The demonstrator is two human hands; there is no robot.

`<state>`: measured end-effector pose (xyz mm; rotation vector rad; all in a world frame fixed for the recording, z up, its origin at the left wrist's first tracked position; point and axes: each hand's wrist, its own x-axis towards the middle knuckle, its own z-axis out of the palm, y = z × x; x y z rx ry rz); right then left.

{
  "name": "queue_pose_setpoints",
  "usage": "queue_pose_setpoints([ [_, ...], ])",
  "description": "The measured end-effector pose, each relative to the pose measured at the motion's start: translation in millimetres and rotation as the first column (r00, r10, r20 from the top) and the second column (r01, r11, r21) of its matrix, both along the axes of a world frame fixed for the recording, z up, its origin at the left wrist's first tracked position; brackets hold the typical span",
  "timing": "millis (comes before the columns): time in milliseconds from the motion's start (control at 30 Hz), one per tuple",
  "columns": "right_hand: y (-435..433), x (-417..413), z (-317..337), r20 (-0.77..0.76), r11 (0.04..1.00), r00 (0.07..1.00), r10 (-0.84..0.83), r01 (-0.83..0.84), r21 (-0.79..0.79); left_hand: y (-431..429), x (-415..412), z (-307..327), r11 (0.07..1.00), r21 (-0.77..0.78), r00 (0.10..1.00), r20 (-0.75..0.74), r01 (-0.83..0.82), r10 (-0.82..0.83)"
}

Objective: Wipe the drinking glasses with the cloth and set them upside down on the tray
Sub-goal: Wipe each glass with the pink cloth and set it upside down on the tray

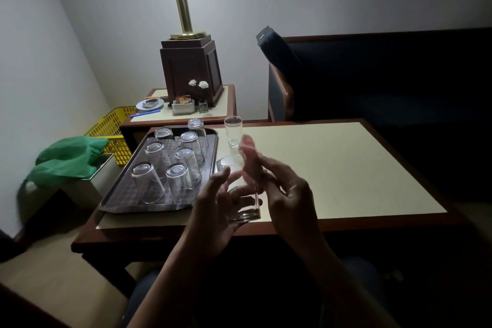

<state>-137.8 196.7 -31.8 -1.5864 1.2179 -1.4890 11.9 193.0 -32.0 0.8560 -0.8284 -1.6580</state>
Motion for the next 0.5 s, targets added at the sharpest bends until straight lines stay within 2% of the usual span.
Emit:
queue_pose_setpoints([
  [67,17,8,-5,0.011,0.998,0.999,0.046,-0.046,0.032,-2,-1,6,0.999,-0.024,0.999,0.010,-0.043,0.043],
  [167,38,21,-20,0.138,0.998,0.989,0.059,-0.055,-0.034,-5,0,5,0.996,-0.052,0.994,0.075,-0.076,0.080],
  [200,39,22,-24,0.137,0.998,0.990,0.043,-0.035,-0.060,-5,0,4,0.994,-0.056,0.990,0.106,-0.092,0.097],
  [267,29,21,-28,0.072,0.995,0.997,-0.026,0.033,-0.097,-6,0,-3,0.990,-0.057,0.981,0.137,-0.132,0.138],
  [333,14,16,-22,0.034,0.992,0.995,-0.091,0.093,-0.083,-5,-3,-5,0.987,0.005,0.979,0.128,-0.161,0.159],
  [400,2,9,-9,0.004,0.996,0.996,-0.086,0.086,-0.011,-5,-5,-7,0.978,0.112,0.983,0.074,-0.176,0.169],
  [500,4,6,-5,-0.045,0.998,0.998,-0.037,0.039,0.046,-9,-8,-2,0.963,0.173,0.978,0.009,-0.208,0.210],
])
